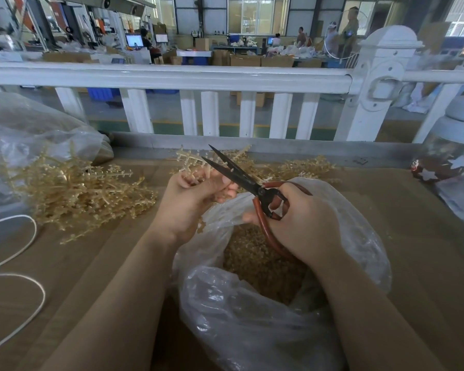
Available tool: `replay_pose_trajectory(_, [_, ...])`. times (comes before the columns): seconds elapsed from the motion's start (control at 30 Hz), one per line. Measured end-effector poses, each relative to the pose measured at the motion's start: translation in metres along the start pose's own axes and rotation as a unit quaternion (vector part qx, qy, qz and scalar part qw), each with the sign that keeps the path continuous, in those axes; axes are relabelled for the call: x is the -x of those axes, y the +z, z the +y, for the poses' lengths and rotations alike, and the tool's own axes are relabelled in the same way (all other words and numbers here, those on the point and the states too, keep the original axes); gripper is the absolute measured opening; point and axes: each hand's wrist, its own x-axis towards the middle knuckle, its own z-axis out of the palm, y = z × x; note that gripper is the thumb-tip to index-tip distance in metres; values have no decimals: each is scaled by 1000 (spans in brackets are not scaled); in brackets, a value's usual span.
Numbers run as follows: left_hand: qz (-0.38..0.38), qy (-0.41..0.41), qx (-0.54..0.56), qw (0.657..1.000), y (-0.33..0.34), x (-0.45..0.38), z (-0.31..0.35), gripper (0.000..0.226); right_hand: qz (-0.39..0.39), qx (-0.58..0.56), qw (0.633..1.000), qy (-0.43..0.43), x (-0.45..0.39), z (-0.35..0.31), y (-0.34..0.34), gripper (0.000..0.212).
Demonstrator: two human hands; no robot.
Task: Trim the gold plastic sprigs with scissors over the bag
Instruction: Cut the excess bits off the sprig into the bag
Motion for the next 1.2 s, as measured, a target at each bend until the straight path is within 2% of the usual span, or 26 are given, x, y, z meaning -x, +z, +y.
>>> replay_pose_trajectory(0.23, [-15,-8,18,1000,-3,-1,0,4,-4,-6,1000,-11,0,-2,-3,85])
replay_pose_trajectory(0.53, [-28,-1,-14,1000,-9,-1,-2,3,-25,-12,1000,-9,0,-3,-3,88])
replay_pose_trajectory(0.87, [-38,-5,-45,998,-6,0,-4,4,-33,-23,999,-8,1,-2,-2,83])
replay_pose_trajectory(1.03, [-28,-9,-48,998,-6,-1,-5,15,-33,-27,999,5,0,-1,-2,82])
replay_pose_trajectory(1.13, [-27,-14,-13,999,-6,0,-3,22,-35,-28,999,18,1,-1,-2,72])
replay_pose_trajectory(1.2, [-18,-23,14,999,-8,1,-2,31,-39,-30,999,22,1,0,-1,73])
